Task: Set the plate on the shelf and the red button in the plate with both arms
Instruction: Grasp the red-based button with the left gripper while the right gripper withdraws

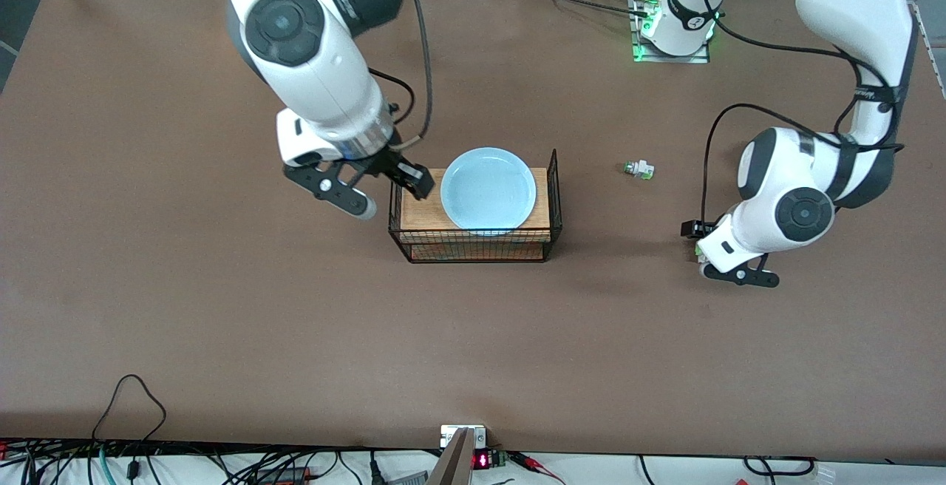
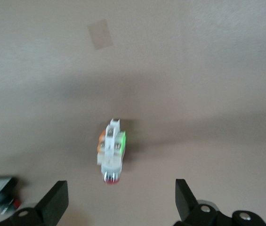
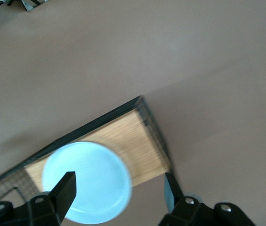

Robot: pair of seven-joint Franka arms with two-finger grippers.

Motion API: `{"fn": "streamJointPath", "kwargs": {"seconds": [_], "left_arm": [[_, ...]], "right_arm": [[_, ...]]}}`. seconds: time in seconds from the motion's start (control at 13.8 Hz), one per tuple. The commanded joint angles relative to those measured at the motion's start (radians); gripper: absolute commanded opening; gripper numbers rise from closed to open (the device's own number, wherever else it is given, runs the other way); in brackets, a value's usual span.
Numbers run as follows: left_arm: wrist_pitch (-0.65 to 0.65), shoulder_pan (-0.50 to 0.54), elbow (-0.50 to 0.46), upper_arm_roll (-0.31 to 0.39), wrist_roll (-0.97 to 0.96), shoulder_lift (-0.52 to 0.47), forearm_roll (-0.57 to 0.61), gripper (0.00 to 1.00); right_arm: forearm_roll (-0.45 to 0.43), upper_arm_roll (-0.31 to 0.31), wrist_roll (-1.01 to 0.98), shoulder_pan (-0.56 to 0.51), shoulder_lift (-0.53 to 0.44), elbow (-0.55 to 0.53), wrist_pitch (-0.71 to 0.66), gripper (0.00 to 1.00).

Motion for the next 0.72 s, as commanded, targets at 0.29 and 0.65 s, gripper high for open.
{"fn": "streamJointPath", "kwargs": {"seconds": [0.29, 0.65], "left_arm": [[0.272, 0.037, -0.100, 0.003, 0.034, 0.076, 0.030, 0.99], [0.249, 0.042, -0.098, 0.004, 0.091, 0.087, 0.030, 0.26]], "right_arm": [[-0.084, -0.088, -0.535, -0.089, -0.082, -0.013, -0.122, 0.85], [-0.081, -0.188, -0.968, -0.241, -0.082, -0.013, -0.178, 0.85]]}}
